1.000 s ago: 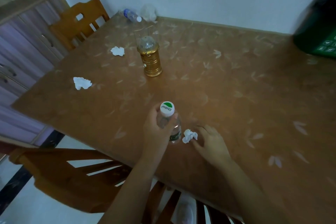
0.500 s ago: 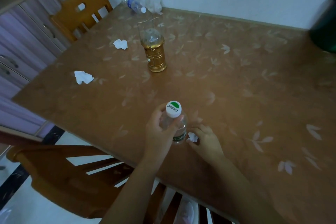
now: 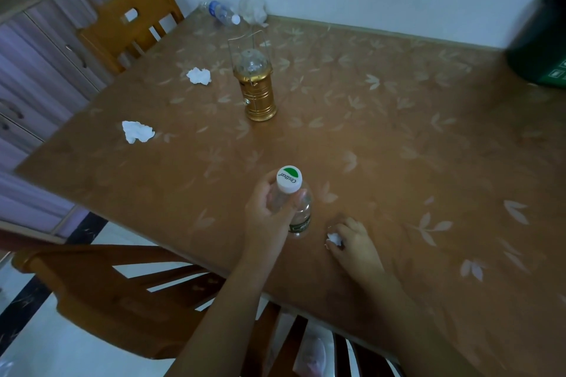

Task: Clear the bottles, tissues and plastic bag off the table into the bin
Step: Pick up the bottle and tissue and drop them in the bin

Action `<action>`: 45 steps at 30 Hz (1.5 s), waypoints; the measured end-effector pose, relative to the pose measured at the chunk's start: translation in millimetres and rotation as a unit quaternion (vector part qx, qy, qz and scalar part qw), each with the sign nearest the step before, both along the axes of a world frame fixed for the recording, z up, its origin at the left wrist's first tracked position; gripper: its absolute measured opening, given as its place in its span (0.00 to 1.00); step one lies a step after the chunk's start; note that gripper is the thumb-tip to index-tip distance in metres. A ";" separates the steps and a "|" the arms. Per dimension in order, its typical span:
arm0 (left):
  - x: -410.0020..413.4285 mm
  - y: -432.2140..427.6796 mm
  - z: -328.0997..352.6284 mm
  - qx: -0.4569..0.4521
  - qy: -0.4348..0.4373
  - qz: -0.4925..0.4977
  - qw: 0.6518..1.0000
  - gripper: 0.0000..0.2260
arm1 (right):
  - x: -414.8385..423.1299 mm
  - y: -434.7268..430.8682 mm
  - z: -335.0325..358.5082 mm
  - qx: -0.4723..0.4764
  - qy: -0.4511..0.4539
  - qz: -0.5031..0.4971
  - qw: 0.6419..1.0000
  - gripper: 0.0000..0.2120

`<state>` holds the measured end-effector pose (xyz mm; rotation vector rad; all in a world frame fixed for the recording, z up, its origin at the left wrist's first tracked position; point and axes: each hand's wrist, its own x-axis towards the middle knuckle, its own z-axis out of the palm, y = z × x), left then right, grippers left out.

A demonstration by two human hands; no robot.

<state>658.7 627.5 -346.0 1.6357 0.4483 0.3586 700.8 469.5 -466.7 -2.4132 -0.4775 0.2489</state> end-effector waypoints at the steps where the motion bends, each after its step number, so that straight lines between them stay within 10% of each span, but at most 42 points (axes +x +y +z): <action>1: -0.5 0.1 0.0 0.000 0.001 0.002 1.000 0.17 | -1.2 -1.2 1.3 0.008 0.006 -0.010 1.000 0.08; 23: -66.4 -0.2 62.8 0.032 -0.062 -0.096 0.993 0.14 | -86.9 -14.1 156.9 0.201 -0.118 -0.199 0.952 0.12; 45: -149.3 -111.4 99.6 -0.092 -0.145 -0.349 0.921 0.17 | -261.9 -103.1 220.4 0.152 -0.213 -0.408 0.875 0.10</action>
